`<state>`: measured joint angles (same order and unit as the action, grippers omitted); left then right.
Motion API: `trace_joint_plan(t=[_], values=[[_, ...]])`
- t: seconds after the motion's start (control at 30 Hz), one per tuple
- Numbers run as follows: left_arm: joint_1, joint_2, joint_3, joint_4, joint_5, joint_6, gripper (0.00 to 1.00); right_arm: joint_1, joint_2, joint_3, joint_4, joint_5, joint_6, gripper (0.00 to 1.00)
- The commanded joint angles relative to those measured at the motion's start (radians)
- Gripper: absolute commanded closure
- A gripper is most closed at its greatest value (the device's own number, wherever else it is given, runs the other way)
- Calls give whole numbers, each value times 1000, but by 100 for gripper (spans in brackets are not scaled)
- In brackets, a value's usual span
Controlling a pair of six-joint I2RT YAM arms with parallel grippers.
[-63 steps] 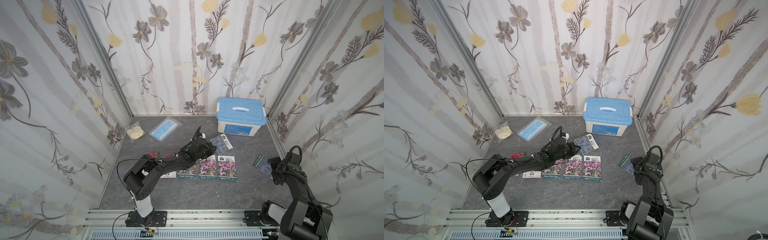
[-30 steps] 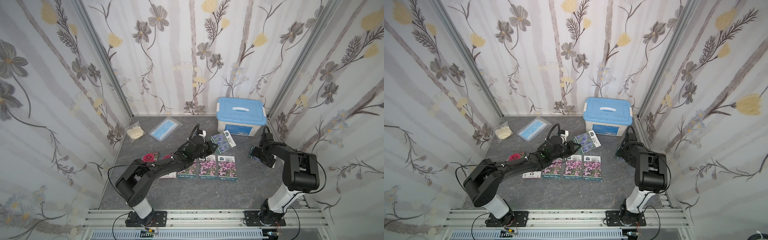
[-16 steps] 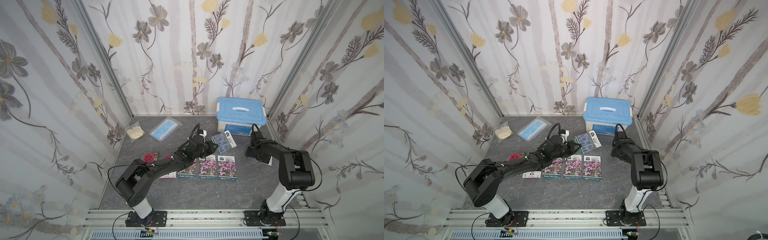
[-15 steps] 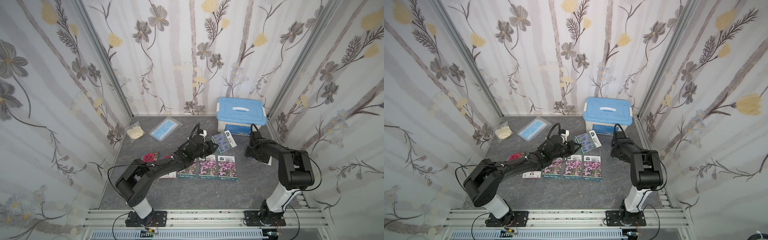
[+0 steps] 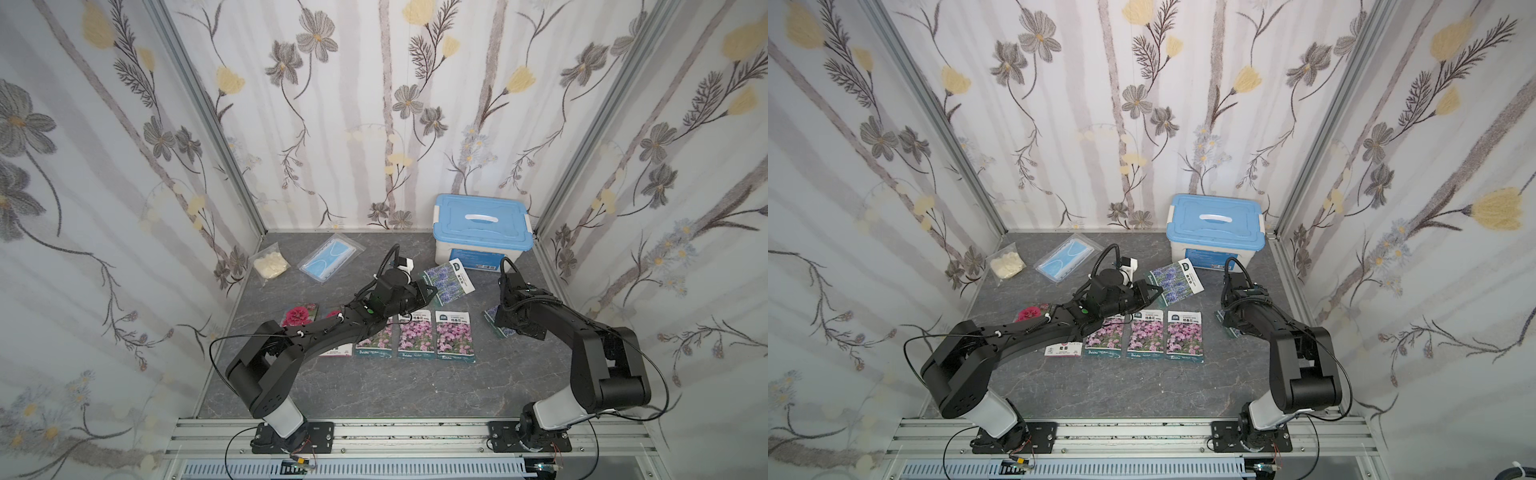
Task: Arrange the seed packets in a row
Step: Adjust the seed packet at the center of the board.
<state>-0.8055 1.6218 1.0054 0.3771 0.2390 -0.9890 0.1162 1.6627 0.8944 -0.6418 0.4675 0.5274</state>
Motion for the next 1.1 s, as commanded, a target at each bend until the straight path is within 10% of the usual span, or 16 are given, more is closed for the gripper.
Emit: trace_joint_plan(t=[0.0, 0.4, 1.07], values=[[-2, -10, 1, 0, -5, 18, 100, -9, -51, 17, 3, -24, 39, 0], [-6, -48, -25, -13, -21, 31, 100, -30, -6, 49, 188, -457, 182, 0], [27, -135, -67, -68, -56, 82, 100, 32, 137, 19, 129, -396, 71, 0]])
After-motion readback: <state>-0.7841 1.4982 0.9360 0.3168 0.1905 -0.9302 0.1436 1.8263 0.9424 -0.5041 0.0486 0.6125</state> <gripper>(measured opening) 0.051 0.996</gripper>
